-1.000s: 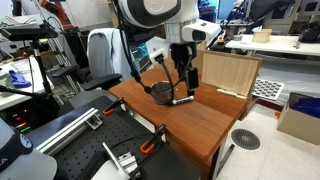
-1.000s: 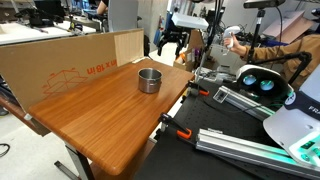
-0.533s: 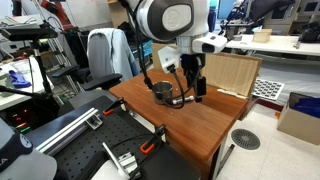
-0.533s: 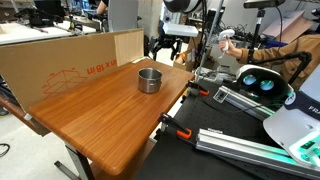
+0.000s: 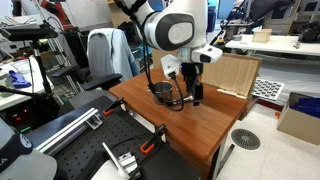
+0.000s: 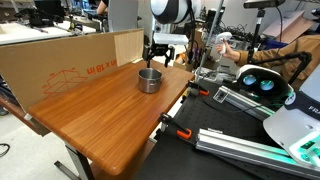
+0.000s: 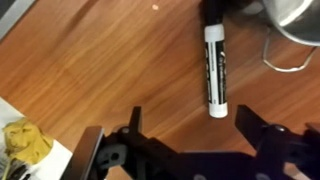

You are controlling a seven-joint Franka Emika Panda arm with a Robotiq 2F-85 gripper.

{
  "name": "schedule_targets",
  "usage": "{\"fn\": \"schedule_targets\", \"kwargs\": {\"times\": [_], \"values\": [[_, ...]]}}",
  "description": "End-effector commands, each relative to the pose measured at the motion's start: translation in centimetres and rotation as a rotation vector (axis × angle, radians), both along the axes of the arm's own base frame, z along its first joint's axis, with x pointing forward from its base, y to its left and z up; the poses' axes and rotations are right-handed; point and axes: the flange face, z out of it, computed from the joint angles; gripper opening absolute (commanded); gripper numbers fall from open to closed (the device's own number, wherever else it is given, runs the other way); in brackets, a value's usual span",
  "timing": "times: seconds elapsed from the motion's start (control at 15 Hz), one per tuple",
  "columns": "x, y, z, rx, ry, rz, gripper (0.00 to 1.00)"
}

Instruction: Pick up the pen from the table and put it in the silver pot.

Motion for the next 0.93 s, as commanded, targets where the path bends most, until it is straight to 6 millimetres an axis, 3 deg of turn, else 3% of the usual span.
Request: {"fn": "schedule_targets", "kwargs": {"times": [0.0, 0.27, 0.33, 0.53, 0.87], "values": [[1.1, 0.4, -1.2, -0.007, -0.016, -0.029, 1.00], [1.7, 0.9, -2.4, -0.010, -0.003, -0.037, 1.00], [1.7, 1.0, -2.8, -0.011, 0.002, -0.037, 0.78], [1.6, 1.3, -3.6, -0.012, 0.016, -0.029, 0.56], [1.8, 1.2, -3.1, -0.016, 0.008, -0.027, 0.20]]}}
